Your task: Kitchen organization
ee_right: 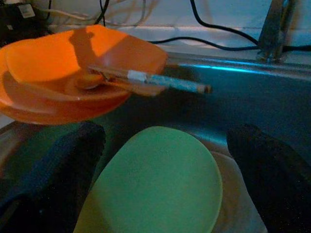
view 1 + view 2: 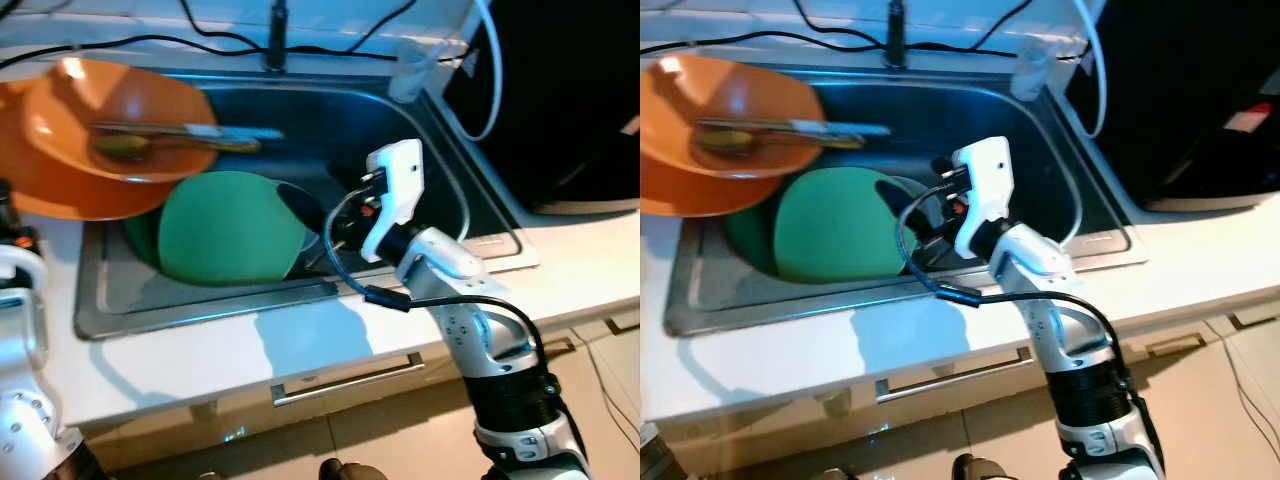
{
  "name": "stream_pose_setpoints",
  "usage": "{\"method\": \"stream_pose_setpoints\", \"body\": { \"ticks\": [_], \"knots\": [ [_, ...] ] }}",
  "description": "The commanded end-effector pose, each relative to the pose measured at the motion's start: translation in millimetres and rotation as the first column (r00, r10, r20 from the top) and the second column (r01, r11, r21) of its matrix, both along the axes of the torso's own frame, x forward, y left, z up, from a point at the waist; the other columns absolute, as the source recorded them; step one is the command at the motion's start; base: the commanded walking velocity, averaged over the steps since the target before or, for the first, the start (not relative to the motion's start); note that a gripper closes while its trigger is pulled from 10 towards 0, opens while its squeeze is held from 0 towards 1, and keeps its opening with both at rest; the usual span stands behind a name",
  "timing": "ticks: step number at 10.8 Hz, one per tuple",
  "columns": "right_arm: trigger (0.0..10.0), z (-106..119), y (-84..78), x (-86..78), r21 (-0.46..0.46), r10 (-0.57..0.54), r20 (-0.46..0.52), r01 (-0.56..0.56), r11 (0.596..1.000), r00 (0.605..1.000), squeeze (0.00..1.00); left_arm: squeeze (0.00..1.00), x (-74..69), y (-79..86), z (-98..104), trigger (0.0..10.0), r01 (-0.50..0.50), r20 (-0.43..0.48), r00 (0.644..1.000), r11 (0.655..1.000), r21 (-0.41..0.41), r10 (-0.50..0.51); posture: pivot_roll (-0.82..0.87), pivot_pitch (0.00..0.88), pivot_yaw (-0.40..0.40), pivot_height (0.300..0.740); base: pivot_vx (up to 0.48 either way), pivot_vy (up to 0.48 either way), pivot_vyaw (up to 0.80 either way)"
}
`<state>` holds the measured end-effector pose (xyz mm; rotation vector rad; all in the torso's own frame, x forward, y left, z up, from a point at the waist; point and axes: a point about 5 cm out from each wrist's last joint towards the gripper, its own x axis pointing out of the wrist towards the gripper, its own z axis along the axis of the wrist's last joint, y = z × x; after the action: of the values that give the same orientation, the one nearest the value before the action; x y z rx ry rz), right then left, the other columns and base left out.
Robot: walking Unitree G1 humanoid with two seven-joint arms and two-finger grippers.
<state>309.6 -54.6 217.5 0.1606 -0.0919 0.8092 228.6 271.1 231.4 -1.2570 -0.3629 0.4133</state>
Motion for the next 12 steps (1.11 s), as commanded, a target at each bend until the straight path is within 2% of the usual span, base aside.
{"method": "stream_pose_setpoints", "body": {
  "ticks": [1,3,6,7,9,10,11,12],
  "knots": [
    [10.0,2.5,-4.8,1.3,0.001,-0.023,0.018,0.023,1.000,1.000,0.00,0.00,3.4,2.6,-65.0,9.3,-0.039,-0.308,0.951,0.983,-0.182,-0.019,0.08,0.195,-0.194,0.740,0.000,0.000,0.00],
    [10.0,-1.6,-10.4,0.1,0.005,-0.055,0.010,0.054,0.998,0.998,0.00,0.00,7.4,3.7,-57.2,9.3,-0.046,-0.268,0.963,0.981,-0.189,-0.006,0.08,0.197,-0.171,0.740,0.000,0.000,0.00],
    [10.0,-5.0,-12.1,2.1,-0.003,-0.047,0.006,0.047,0.999,0.999,0.00,0.00,-14.9,23.6,-64.0,7.2,-0.188,-0.278,0.952,0.960,-0.209,0.126,0.11,0.201,-0.206,0.740,0.000,0.000,0.00],
    [10.0,-4.4,-11.6,3.4,-0.005,-0.038,0.007,0.038,0.999,0.999,0.00,0.00,-20.5,26.3,-64.5,7.3,-0.212,-0.275,0.950,0.955,-0.208,0.151,0.12,0.202,-0.219,0.740,0.000,0.000,0.00],
    [10.0,-4.2,-7.0,5.3,-0.013,-0.008,0.009,0.008,1.000,1.000,0.00,0.00,-37.2,29.6,-65.8,6.5,-0.259,-0.287,0.938,0.945,-0.200,0.196,0.14,0.205,-0.237,0.740,0.000,0.000,0.00],
    [10.0,-4.4,-5.3,6.0,-0.013,0.002,0.009,-0.002,1.000,1.000,0.00,0.00,-42.6,29.9,-65.1,6.6,-0.269,-0.291,0.934,0.944,-0.193,0.206,0.14,0.207,-0.238,0.740,0.000,0.000,0.00],
    [10.0,-4.9,-4.4,6.5,-0.013,0.005,0.008,-0.005,1.000,1.000,0.00,0.00,-44.5,28.9,-64.7,7.4,-0.266,-0.300,0.932,0.946,-0.184,0.204,0.14,0.207,-0.238,0.740,0.000,0.000,0.00],
    [10.0,-5.8,-2.0,7.9,-0.008,0.008,0.008,-0.008,1.000,1.000,0.00,0.00,-42.9,26.3,-62.1,10.0,-0.243,-0.300,0.936,0.955,-0.171,0.185,0.16,0.207,-0.224,0.740,0.000,0.000,0.00]
  ]
}}
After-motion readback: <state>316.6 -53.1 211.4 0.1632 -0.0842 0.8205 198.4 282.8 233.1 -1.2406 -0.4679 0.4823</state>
